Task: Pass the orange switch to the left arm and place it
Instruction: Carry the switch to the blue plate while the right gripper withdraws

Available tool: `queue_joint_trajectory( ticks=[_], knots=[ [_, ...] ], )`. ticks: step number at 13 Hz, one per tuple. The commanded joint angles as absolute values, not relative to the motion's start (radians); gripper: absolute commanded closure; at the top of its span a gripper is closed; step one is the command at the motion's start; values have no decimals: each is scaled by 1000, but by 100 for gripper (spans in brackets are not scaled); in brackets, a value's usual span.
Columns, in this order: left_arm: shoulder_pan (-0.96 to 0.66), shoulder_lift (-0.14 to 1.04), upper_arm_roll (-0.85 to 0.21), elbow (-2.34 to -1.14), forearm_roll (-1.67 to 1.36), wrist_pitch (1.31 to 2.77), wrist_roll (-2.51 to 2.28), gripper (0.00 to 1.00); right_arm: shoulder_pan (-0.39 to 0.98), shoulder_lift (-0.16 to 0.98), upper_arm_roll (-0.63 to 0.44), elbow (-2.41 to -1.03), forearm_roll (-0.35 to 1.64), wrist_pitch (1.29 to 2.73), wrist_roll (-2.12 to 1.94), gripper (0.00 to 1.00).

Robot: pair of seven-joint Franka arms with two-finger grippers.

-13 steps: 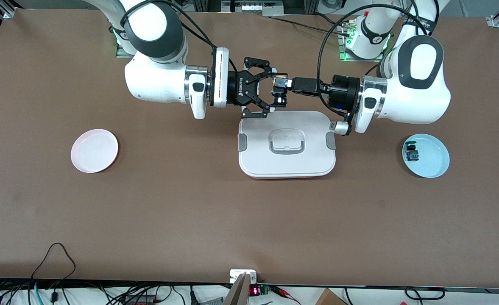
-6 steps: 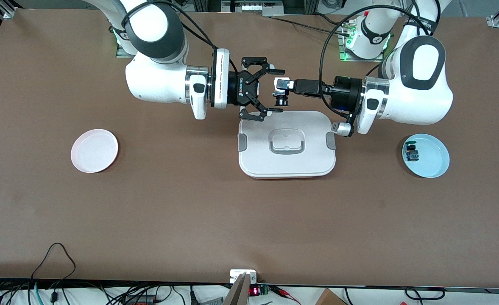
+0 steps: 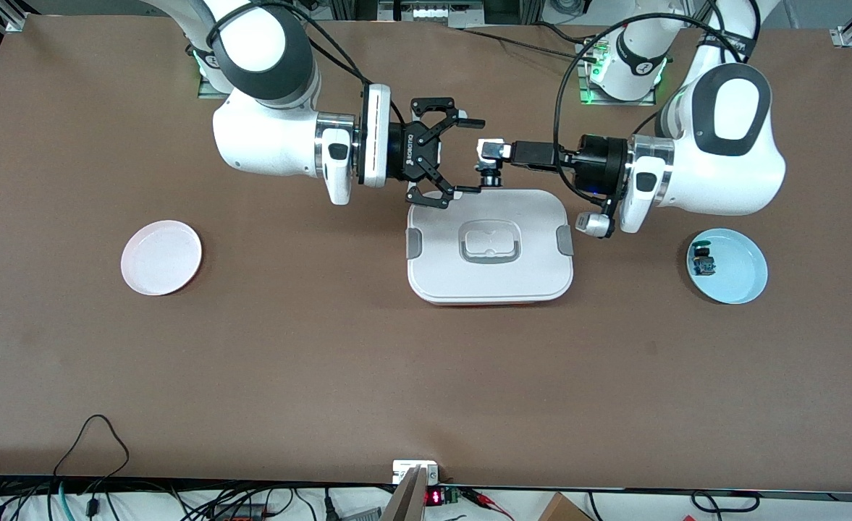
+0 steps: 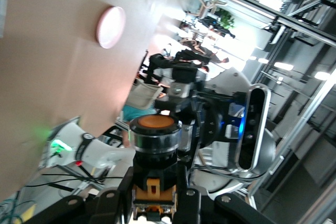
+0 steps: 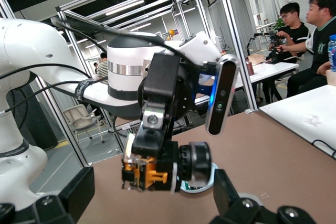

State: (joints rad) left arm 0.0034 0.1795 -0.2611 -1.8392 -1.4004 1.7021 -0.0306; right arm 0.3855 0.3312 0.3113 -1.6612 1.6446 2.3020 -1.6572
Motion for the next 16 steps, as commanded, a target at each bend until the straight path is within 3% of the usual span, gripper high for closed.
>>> queue_joint_trajectory(
  ticks=[1,5,8,16],
  knots=[
    [98,170,-261,-1825,-1269,1579,-44,100,368,255,282,-1759,1634,2290,-1651,0],
    [228,173,-261,-1764,-859,1431,-28,100,305,193,278,-1871,1615,2246,-1681,0],
    [310,201,-261,-1769,-457,1425,135,100,247,193,272,-1871,1614,2172,-1684,0],
    [437,362,-259,-1772,294,1629,216,99,225,195,11,-1888,1390,1777,-1649,0]
  ],
)
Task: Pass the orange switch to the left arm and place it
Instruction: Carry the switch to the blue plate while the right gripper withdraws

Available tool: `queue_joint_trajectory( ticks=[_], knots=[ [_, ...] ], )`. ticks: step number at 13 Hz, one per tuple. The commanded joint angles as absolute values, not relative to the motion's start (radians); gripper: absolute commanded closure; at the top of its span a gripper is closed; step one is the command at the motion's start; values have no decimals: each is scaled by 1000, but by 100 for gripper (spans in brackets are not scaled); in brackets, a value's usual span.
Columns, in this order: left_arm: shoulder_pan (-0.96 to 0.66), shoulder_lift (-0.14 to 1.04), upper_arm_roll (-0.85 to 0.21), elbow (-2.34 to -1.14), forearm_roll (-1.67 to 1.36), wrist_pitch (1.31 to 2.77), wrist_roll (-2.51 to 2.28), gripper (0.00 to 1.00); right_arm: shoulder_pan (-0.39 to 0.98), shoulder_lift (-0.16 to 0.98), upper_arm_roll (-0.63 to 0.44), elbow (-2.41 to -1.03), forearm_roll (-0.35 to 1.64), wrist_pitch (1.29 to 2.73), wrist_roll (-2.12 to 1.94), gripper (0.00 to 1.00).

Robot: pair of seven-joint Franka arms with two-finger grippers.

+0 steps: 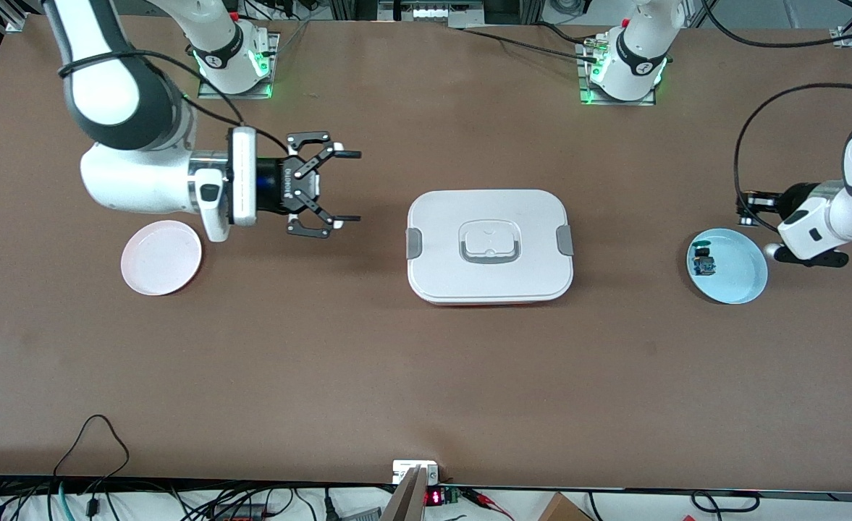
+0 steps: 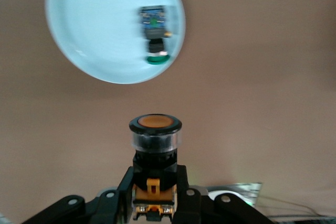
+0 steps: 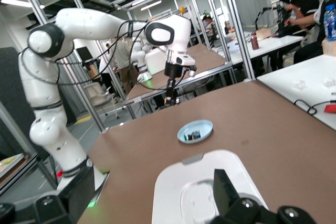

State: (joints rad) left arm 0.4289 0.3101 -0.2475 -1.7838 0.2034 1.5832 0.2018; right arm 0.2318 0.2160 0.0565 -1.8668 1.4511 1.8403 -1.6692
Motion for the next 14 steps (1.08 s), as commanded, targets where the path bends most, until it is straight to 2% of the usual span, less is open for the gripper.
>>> queue_joint_trajectory(
  ticks=[1,5,11,14],
  knots=[
    [439,389,-259,-1778,342,1696,215,100,222,195,-18,-1887,1350,1746,-1616,0],
    [463,503,-258,-1779,439,1871,204,100,215,190,-72,-1882,1215,1698,-1397,0],
    [465,584,-246,-1778,437,1957,111,100,212,149,-92,-1859,1137,1632,-1013,0],
    [465,603,-242,-1778,437,1982,34,100,202,143,-132,-1839,985,1632,-916,0]
  ],
)
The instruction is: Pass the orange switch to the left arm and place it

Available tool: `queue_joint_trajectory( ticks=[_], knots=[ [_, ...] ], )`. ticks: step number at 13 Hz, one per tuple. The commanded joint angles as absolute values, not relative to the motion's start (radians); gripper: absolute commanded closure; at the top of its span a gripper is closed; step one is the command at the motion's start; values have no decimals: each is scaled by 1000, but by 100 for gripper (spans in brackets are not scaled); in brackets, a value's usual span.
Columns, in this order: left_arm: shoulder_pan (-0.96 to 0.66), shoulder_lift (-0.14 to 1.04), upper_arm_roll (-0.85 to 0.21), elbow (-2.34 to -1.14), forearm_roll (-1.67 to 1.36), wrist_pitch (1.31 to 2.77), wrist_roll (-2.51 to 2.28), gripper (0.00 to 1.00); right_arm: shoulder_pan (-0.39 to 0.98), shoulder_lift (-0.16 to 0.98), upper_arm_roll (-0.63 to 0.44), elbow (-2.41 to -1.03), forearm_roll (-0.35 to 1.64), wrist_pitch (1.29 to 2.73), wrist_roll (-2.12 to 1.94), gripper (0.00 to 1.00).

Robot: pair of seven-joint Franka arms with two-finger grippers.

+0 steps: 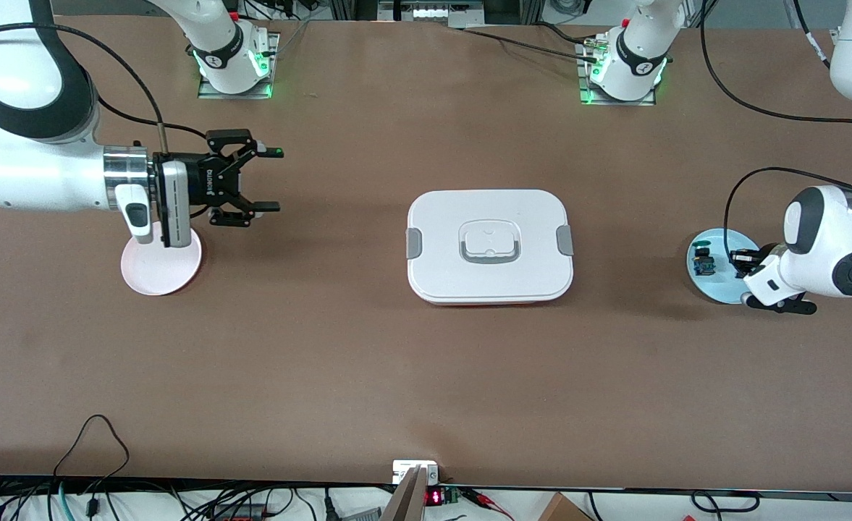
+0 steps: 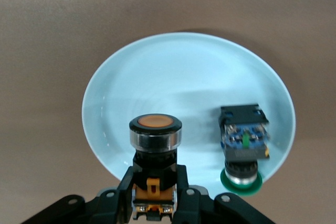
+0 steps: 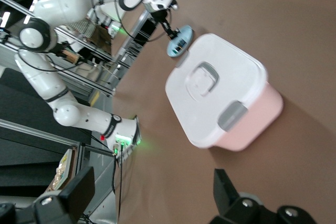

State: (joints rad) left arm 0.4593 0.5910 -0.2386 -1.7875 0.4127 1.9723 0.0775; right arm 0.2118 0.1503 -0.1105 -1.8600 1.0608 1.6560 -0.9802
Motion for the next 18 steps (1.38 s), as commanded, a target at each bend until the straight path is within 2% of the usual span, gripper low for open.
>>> queue_joint_trajectory(
  ticks=[1,4,7,8,10,11,12,13,15,18],
  knots=[
    [465,604,-241,-1778,437,1985,17,100,202,140,-140,-1829,932,1632,-840,0],
    [486,630,-233,-1779,439,2055,14,100,204,138,-140,-1783,732,1655,-552,0],
    [488,638,-233,-1779,448,2065,20,99,204,137,-138,-1752,541,1617,-383,0],
    [488,644,-235,-1778,468,2068,21,95,204,130,-138,-1734,500,1594,-305,0],
    [486,649,-233,-1778,472,2068,25,81,207,123,-134,-1720,456,1583,-130,0],
    [485,649,-233,-1778,472,2068,28,68,210,120,-126,-1712,399,1582,-41,0],
    [485,649,-235,-1778,472,2068,43,38,216,115,-109,-1704,341,1580,25,0],
    [488,646,-236,-1776,469,2066,64,0,218,115,-72,-1697,271,1580,97,0],
    [499,635,-245,-1772,454,2053,61,0,218,109,-17,-1690,78,1571,149,0],
    [502,559,-288,-1758,451,1967,66,0,198,100,-31,-1675,-50,1586,146,0]
  ],
)
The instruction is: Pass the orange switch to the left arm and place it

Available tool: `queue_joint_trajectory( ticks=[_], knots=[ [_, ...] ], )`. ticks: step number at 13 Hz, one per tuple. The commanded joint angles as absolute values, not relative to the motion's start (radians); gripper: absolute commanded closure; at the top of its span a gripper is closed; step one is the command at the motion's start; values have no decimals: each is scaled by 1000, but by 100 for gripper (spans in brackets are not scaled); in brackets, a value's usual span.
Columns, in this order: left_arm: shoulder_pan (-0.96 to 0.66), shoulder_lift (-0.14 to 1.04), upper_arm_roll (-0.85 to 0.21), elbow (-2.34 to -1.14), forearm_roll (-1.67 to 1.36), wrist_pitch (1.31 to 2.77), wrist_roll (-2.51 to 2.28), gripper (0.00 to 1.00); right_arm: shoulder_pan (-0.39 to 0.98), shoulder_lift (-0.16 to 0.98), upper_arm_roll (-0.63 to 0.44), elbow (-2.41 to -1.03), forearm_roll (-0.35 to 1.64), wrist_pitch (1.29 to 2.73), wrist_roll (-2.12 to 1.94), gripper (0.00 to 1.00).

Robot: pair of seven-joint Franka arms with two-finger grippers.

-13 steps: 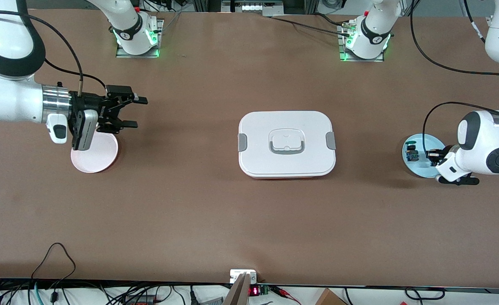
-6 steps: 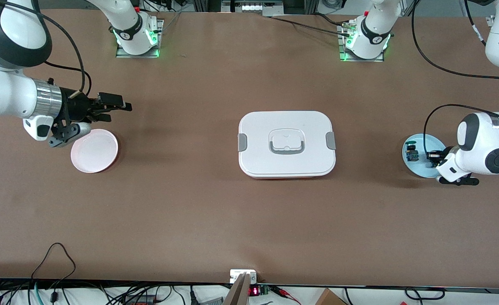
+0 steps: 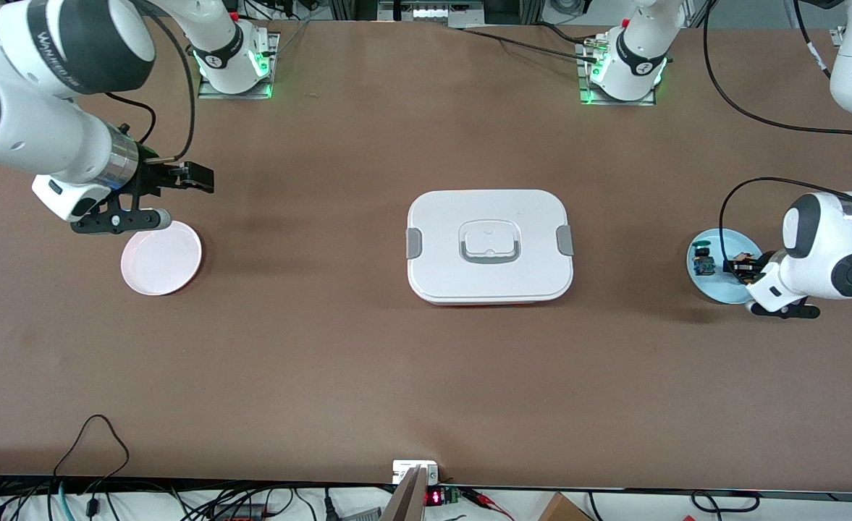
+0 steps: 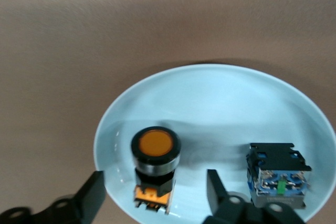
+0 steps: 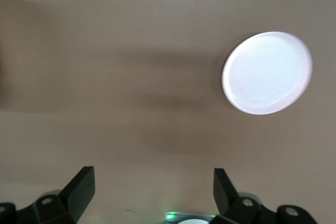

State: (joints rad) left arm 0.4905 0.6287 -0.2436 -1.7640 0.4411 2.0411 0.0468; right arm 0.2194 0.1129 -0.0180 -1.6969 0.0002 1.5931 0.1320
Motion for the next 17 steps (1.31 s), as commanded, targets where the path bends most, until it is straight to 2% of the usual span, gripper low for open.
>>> queue_joint_trajectory(
  ticks=[1,5,8,11,14,15,17],
  knots=[
    [502,514,-317,-1747,449,1930,64,0,171,109,-38,-1649,-54,1610,144,0],
    [500,413,-382,-1648,344,1816,81,0,80,109,-38,-1646,-130,1666,163,0],
    [486,403,-385,-1493,292,1660,83,0,63,107,-40,-1637,-127,1686,144,0],
    [485,403,-465,-1356,285,1499,101,0,28,71,-43,-1706,-126,1727,62,0],
    [486,388,-524,-1321,281,1439,97,0,26,-23,-44,-1854,-97,1836,51,0],
    [474,346,-514,-1328,229,1434,100,0,20,-59,-46,-1912,-95,1879,51,0],
    [437,264,-467,-1368,138,1430,95,0,14,-58,-46,-1905,-97,1868,17,0]
  ],
)
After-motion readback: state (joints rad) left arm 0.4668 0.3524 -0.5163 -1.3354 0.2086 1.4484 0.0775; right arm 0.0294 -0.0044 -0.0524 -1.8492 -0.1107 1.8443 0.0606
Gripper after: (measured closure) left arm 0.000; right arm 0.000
